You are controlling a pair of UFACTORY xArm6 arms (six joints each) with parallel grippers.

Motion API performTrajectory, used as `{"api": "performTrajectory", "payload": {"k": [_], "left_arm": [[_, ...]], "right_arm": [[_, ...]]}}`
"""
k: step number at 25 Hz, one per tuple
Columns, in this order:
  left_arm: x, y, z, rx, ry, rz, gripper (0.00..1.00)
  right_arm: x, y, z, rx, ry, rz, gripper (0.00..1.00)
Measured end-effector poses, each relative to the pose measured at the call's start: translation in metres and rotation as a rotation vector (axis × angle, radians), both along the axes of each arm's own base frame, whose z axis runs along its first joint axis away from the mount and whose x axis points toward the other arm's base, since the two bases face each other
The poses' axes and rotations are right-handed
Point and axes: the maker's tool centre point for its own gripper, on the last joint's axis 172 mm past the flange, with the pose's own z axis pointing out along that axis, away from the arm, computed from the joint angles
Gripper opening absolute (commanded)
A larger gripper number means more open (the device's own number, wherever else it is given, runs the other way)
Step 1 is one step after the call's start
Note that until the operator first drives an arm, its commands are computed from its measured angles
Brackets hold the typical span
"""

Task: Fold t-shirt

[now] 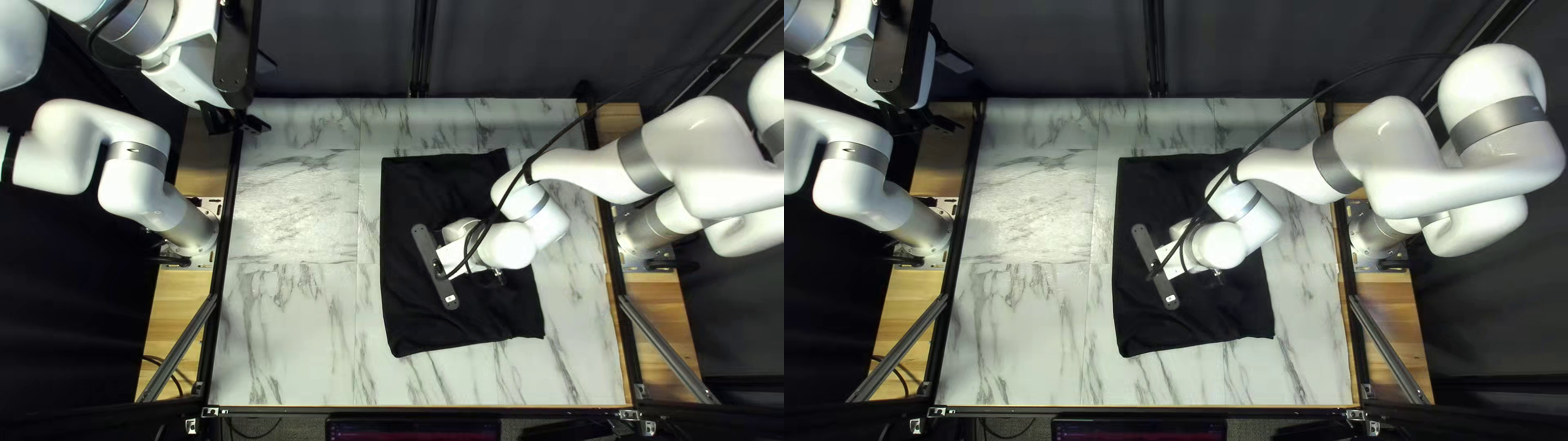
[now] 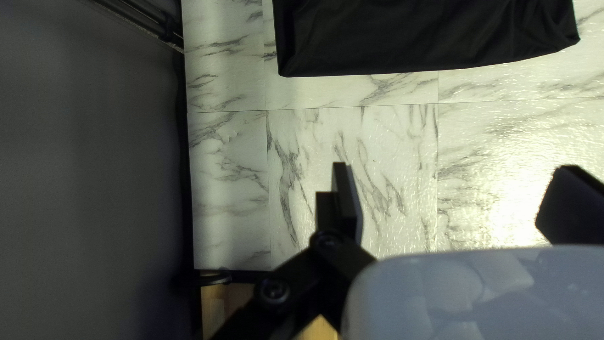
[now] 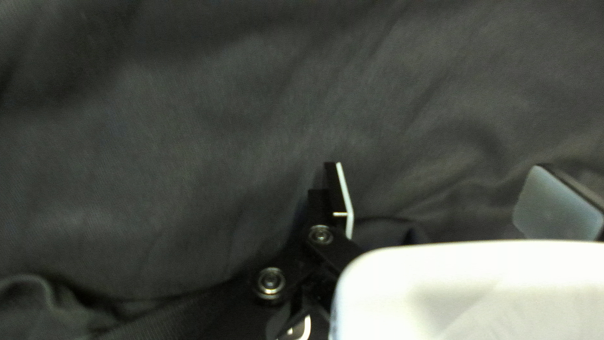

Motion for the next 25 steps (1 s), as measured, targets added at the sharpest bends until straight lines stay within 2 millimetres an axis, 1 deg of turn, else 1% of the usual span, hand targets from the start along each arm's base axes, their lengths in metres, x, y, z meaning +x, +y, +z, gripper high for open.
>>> {"api": "performTrajectory", "payload": {"k": [3,5,11,13,14,15,17,20,25], "left_arm": [[0.0,0.0,0.0,0.0,0.0,0.0,1.0],[0.0,0.0,0.0,0.0,0.0,0.0,1.0],[0.0,0.0,0.0,0.0,0.0,0.0,1.0],[0.0,0.0,0.0,0.0,0.0,0.0,1.0],[0.0,0.0,0.0,0.0,0.0,0.0,1.0],[0.0,0.0,0.0,0.0,0.0,0.0,1.0],[0.0,0.0,0.0,0.0,0.0,0.0,1.0],[0.0,0.0,0.0,0.0,0.0,0.0,1.0],[0.0,0.0,0.0,0.0,0.0,0.0,1.0]], "right_arm": [[-0.015,-0.003,0.009,-0.01,0.011,-0.02,1.0],[-0.03,-0.004,0.017,-0.018,0.017,-0.037,1.0],[-0.088,-0.002,0.026,-0.029,0.04,-0.108,1.0],[-0.101,0.002,0.032,-0.031,0.039,-0.128,1.0],[-0.102,0.005,0.035,-0.033,0.037,-0.136,1.0],[-0.101,0.008,0.038,-0.035,0.035,-0.14,1.0],[-0.093,0.014,0.046,-0.042,0.027,-0.142,1.0],[-0.072,0.02,0.055,-0.057,0.017,-0.135,1.0],[-0.033,0.014,0.055,-0.078,0.006,-0.092,1.0]]}}
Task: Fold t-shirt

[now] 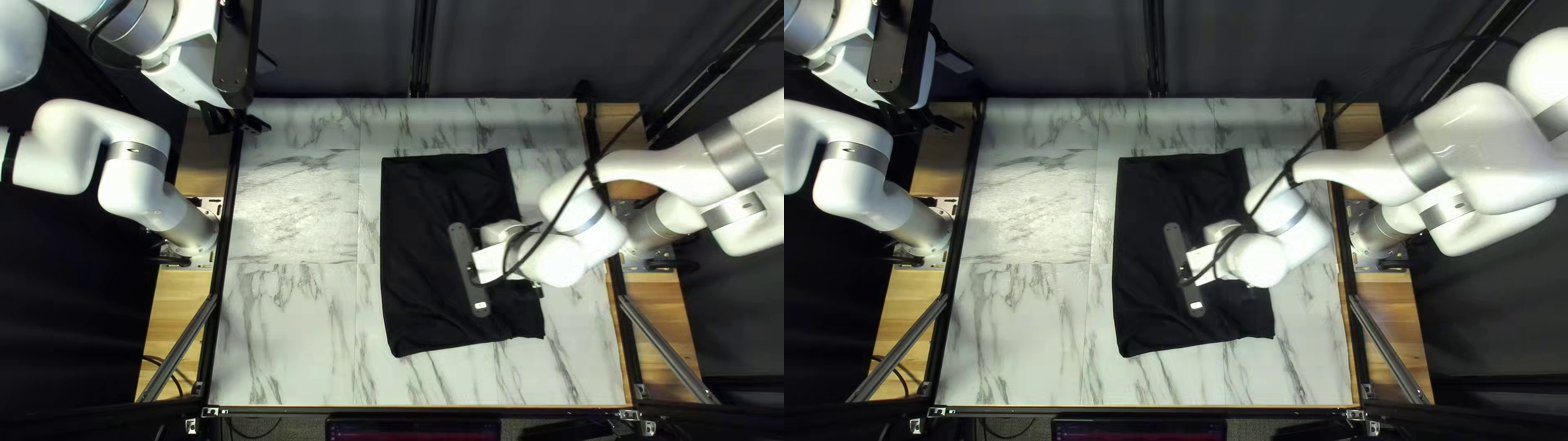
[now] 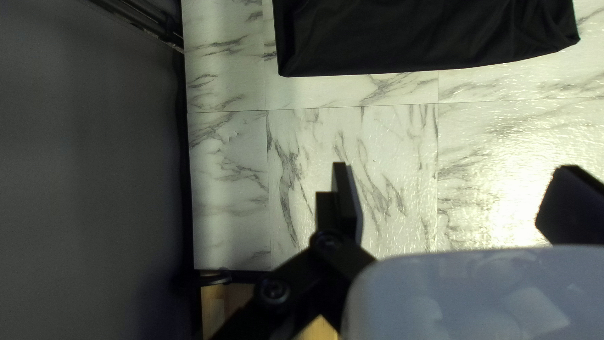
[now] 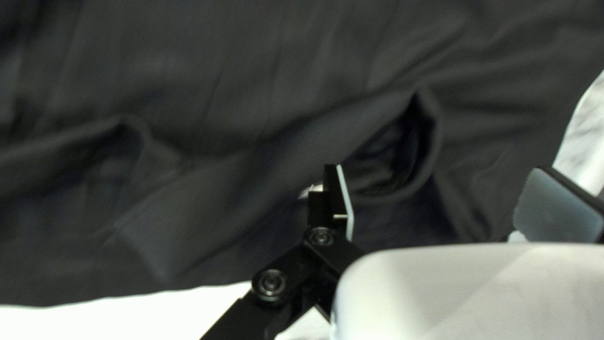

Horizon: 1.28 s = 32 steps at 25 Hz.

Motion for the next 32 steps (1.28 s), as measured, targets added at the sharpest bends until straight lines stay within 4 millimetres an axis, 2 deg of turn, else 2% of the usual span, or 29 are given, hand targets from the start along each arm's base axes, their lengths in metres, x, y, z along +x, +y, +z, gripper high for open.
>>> {"api": "performTrajectory", "payload": {"k": [4,8,13,17,21,26,32], "left_arm": [[0.0,0.0,0.0,0.0,0.0,0.0,1.0],[0.0,0.0,0.0,0.0,0.0,0.0,1.0],[0.0,0.0,0.0,0.0,0.0,0.0,1.0],[0.0,0.0,0.0,0.0,0.0,0.0,1.0],[0.0,0.0,0.0,0.0,0.0,0.0,1.0],[0.0,0.0,0.0,0.0,0.0,0.0,1.0],[0.0,0.0,0.0,0.0,0.0,0.0,1.0]], "right_arm": [[0.022,-0.011,-0.009,0.017,-0.023,0.035,1.0],[0.035,-0.024,-0.028,0.05,-0.04,0.066,1.0],[0.044,-0.028,-0.046,0.078,-0.038,0.089,1.0],[0.039,-0.028,-0.052,0.088,-0.032,0.092,1.0],[0.019,-0.029,-0.051,0.088,-0.016,0.077,1.0],[-0.027,-0.032,-0.049,0.081,0.018,0.026,1.0],[-0.085,-0.026,-0.018,0.068,0.024,-0.056,1.0]]}}
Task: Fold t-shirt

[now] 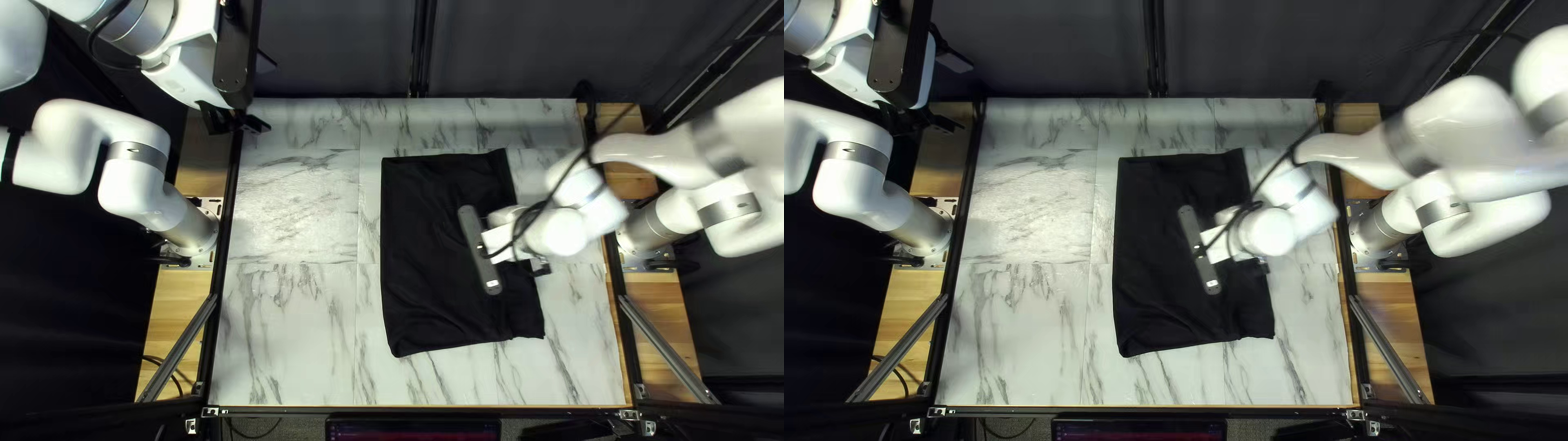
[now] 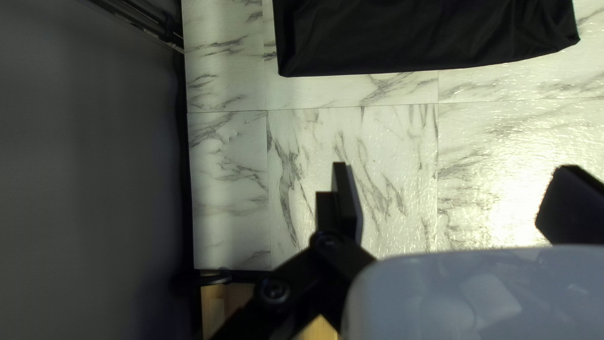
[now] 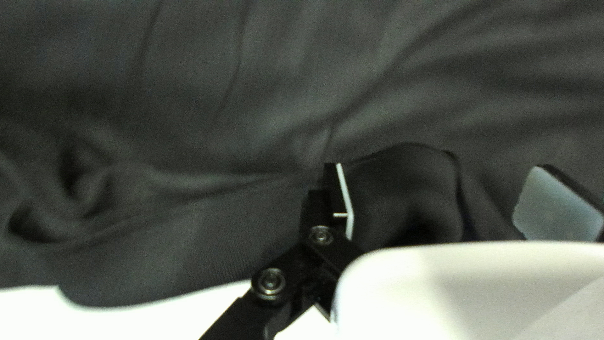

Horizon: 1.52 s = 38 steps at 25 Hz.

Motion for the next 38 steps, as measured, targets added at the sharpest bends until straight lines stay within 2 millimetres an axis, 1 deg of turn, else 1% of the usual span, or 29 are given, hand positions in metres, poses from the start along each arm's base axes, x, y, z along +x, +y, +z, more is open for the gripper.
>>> {"api": "performTrajectory", "payload": {"k": [2,3,7,9,11,17,19,20,22,25,27,31,34,36,38], "left_arm": [[0.0,0.0,0.0,0.0,0.0,0.0,1.0],[0.0,0.0,0.0,0.0,0.0,0.0,1.0],[0.0,0.0,0.0,0.0,0.0,0.0,1.0],[0.0,0.0,0.0,0.0,0.0,0.0,1.0],[0.0,0.0,0.0,0.0,0.0,0.0,1.0],[0.0,0.0,0.0,0.0,0.0,0.0,1.0],[0.0,0.0,0.0,0.0,0.0,0.0,1.0],[0.0,0.0,0.0,0.0,0.0,0.0,1.0],[0.0,0.0,0.0,0.0,0.0,0.0,1.0],[0.0,0.0,0.0,0.0,0.0,0.0,1.0],[0.0,0.0,0.0,0.0,0.0,0.0,1.0],[0.0,0.0,0.0,0.0,0.0,0.0,1.0],[0.0,0.0,0.0,0.0,0.0,0.0,1.0],[0.0,0.0,0.0,0.0,0.0,0.0,1.0],[0.0,0.0,0.0,0.0,0.0,0.0,1.0]], "right_arm": [[-0.009,0.006,0.008,-0.01,0.007,-0.02,1.0],[-0.008,0.009,0.013,-0.014,0.005,-0.028,1.0],[0.011,0.02,0.023,-0.039,0.006,-0.032,1.0],[0.02,0.02,0.023,-0.055,0.01,-0.026,1.0],[0.023,0.02,0.024,-0.066,0.015,-0.021,1.0],[0.014,0.033,0.032,-0.084,0.024,-0.008,1.0],[0.009,0.031,0.037,-0.089,0.029,-0.006,1.0],[0.006,0.026,0.04,-0.089,0.031,-0.003,1.0],[0.0,0.01,0.047,-0.084,0.035,0.001,1.0],[-0.008,-0.029,0.055,-0.065,0.047,0.0,1.0],[-0.01,-0.058,0.057,-0.043,0.055,-0.006,1.0],[-0.006,-0.121,0.052,0.011,0.074,-0.029,1.0],[0.005,-0.161,0.052,0.059,0.079,-0.058,1.0],[0.013,-0.175,0.053,0.086,0.074,-0.075,1.0],[0.016,-0.18,0.053,0.095,0.072,-0.079,1.0]]}}
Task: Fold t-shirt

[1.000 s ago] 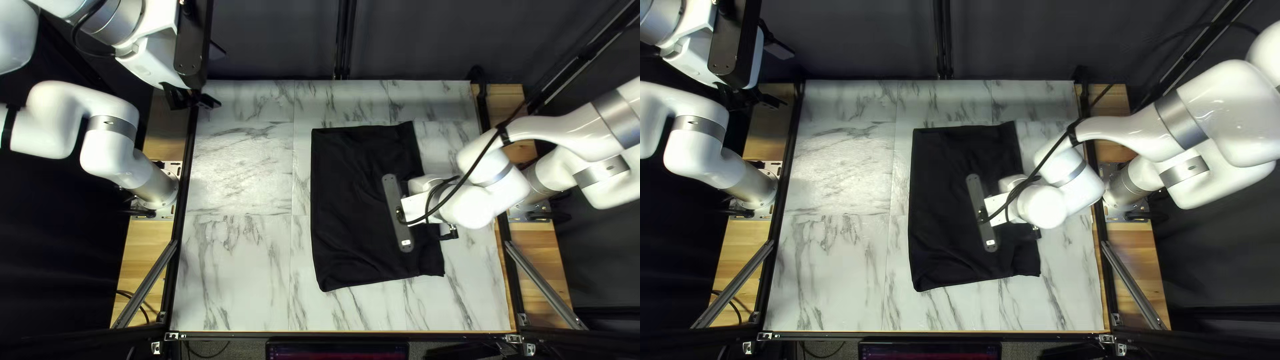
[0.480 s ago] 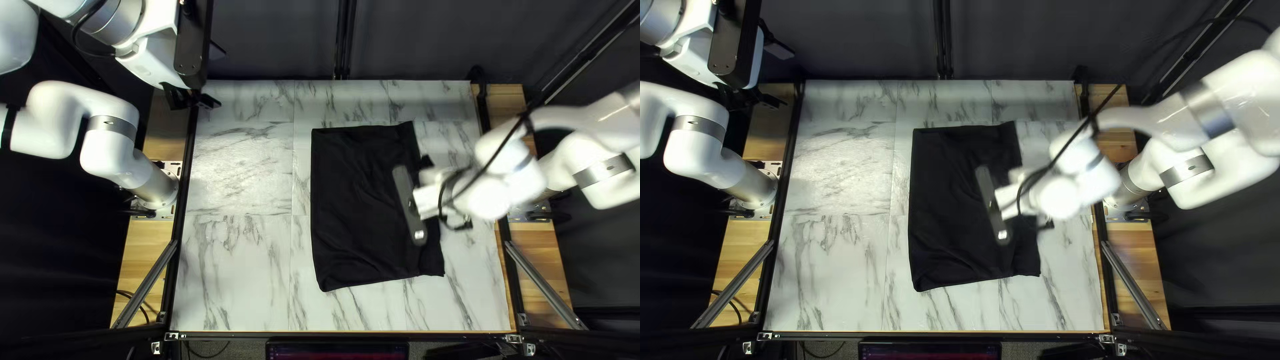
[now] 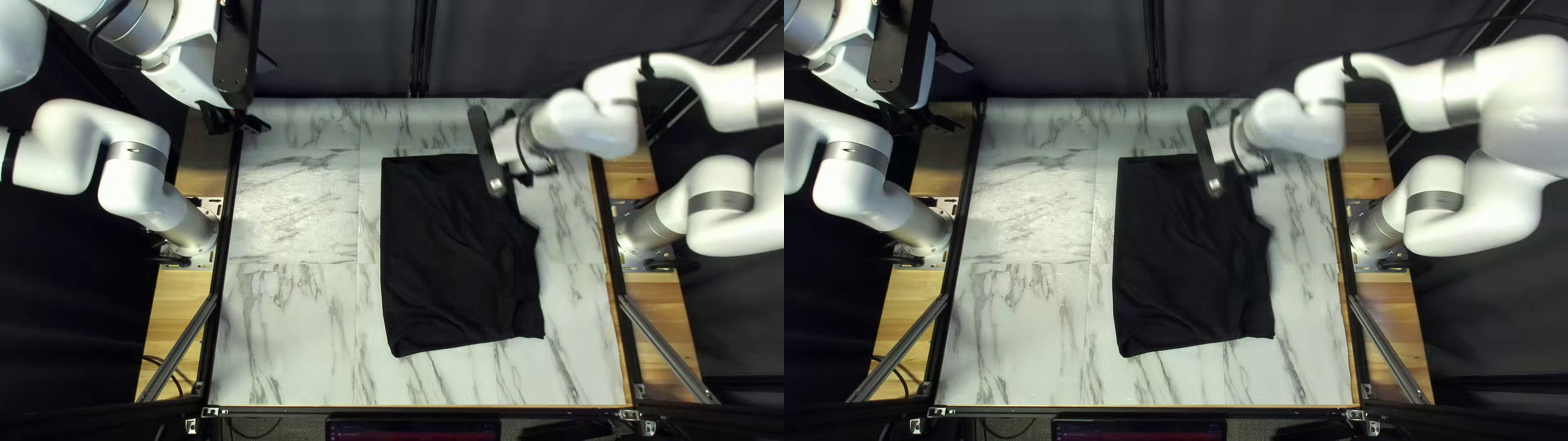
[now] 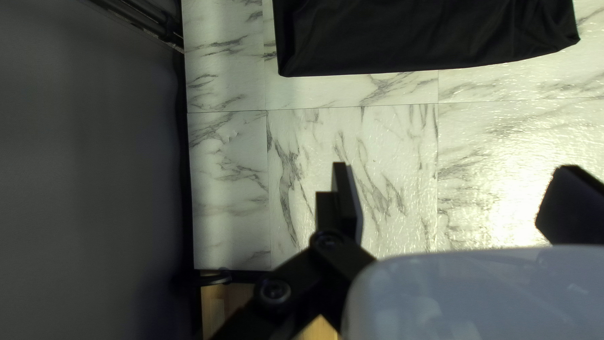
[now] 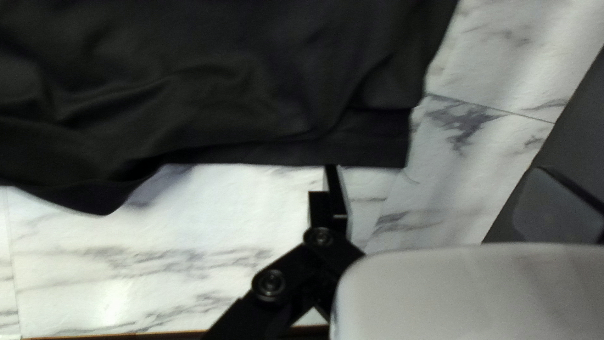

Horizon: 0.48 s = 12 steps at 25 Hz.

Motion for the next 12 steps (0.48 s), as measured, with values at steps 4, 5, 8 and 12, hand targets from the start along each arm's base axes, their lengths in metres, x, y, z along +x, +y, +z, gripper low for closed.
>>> {"api": "performTrajectory", "payload": {"k": [4,5,8,12], "left_arm": [[0.0,0.0,0.0,0.0,0.0,0.0,1.0],[0.0,0.0,0.0,0.0,0.0,0.0,1.0],[0.0,0.0,0.0,0.0,0.0,0.0,1.0],[0.0,0.0,0.0,0.0,0.0,0.0,1.0]], "right_arm": [[0.0,0.0,0.0,0.001,0.0,0.001,1.0],[-0.001,0.0,0.0,0.001,0.002,0.006,1.0],[-0.007,0.0,-0.004,0.027,0.025,0.057,1.0],[-0.016,-0.02,-0.018,0.097,0.097,0.113,1.0]]}}
